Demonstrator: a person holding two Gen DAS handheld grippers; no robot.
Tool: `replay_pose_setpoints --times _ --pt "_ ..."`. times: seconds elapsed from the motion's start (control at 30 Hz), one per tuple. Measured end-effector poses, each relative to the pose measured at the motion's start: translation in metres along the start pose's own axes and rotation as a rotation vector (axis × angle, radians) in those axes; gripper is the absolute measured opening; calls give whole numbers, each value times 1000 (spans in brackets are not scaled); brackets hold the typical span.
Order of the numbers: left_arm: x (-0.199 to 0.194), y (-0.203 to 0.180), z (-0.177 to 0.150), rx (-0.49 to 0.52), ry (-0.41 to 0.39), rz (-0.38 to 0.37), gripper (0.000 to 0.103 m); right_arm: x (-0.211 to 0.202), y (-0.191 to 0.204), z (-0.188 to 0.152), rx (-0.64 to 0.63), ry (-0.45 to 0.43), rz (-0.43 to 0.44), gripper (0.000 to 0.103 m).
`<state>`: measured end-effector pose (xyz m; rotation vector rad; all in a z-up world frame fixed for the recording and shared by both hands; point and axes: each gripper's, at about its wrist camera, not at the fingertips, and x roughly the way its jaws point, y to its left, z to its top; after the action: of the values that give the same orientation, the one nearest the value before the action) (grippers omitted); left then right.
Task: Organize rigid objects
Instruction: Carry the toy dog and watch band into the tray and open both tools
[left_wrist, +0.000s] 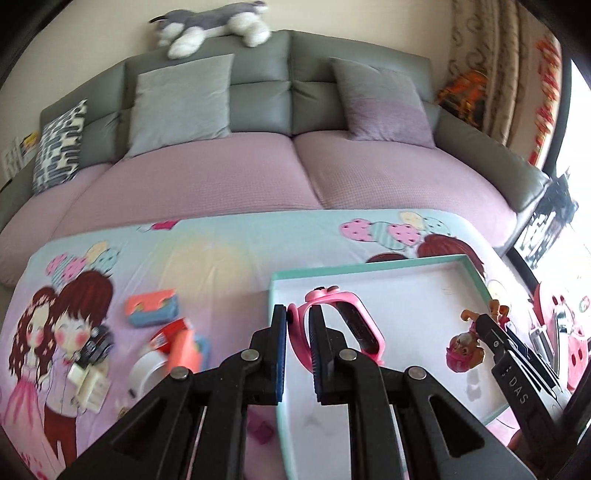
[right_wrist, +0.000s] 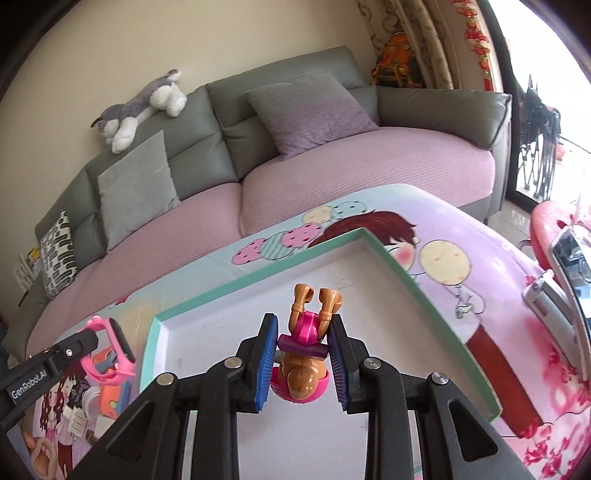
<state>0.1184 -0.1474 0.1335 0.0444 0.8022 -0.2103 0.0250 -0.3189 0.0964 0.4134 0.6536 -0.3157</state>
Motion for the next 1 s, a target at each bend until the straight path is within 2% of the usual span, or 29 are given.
replay_pose_setpoints --times 0.1,0.27,0.43,0.67,0.77,0.83,0.9,0.97,1.0 --pt "9 -15 6 16 9 -26 12 1 -10 2 33 1 -8 30" --pt "32 -31 5 13 54 -53 12 6 -16 2 22 21 -71 30" --pt "52 -33 -1 -16 95 -46 12 13 -19 0 9 44 -110 29" --pt "59 -38 -4 -22 107 -35 14 14 -24 0 34 53 -125 30" --pt "59 -36 -5 -34 114 -40 20 16 -24 0 39 62 -120 30" --pt "59 -34 -5 -42 109 -33 37 17 -24 0 42 74 -121 31" --pt "56 -31 -5 -52 99 -33 46 19 -25 0 39 81 -133 39" --pt "53 -28 -4 -63 92 -33 47 19 -25 -1 40 81 -143 65" --pt "53 -27 -4 -66 92 -31 49 19 -25 0 41 81 -145 66"
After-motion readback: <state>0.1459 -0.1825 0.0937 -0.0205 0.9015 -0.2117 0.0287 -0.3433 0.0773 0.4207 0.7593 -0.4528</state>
